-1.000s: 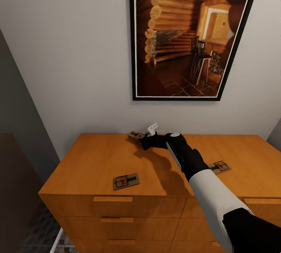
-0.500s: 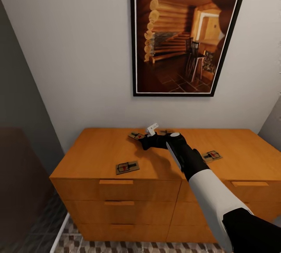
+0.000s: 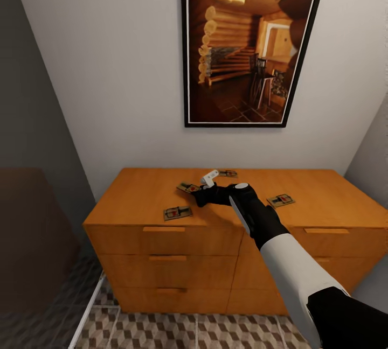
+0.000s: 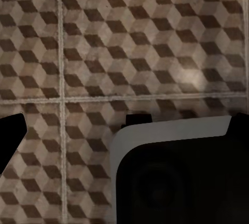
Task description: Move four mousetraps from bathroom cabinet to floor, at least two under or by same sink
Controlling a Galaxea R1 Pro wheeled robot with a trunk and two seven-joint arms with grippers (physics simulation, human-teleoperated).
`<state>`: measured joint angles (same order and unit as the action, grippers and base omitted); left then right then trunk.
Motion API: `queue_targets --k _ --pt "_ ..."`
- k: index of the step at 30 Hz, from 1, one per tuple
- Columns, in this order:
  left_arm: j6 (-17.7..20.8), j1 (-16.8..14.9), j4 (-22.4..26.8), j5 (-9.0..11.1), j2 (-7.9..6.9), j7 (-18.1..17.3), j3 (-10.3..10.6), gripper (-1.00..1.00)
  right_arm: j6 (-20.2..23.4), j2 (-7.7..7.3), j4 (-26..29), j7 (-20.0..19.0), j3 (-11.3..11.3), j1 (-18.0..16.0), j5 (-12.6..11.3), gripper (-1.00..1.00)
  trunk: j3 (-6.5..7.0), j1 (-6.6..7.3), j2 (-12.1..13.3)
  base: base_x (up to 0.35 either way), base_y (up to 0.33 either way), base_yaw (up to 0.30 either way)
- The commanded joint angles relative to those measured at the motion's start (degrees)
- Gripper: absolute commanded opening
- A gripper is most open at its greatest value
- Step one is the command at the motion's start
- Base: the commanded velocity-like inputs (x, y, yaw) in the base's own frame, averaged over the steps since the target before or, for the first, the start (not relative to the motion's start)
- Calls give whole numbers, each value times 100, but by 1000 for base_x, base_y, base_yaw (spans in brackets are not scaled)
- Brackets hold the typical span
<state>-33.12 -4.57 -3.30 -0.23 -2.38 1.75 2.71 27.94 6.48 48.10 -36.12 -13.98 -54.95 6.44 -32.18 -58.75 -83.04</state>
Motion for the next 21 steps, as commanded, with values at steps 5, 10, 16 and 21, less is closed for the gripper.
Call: queue_targets --k 5,10,16,21 --pt "-37 -9 -22 -3 0 18 28 100 18 2 7 -27 8 -3 50 -100 -6 3 -3 -220 0 0" --pt "-37 -9 -22 -3 0 18 28 100 18 2 2 -27 8 -2 49 -100 -6 3 -3 -201 0 0" --pt "-37 -9 -22 -3 0 18 28 100 18 2 -2 -27 9 0 50 -100 -6 3 -3 -192 0 0" --pt "-37 -9 -22 -3 0 18 28 100 18 2 -2 -27 9 -4 50 -100 -6 3 -3 -191 0 0"
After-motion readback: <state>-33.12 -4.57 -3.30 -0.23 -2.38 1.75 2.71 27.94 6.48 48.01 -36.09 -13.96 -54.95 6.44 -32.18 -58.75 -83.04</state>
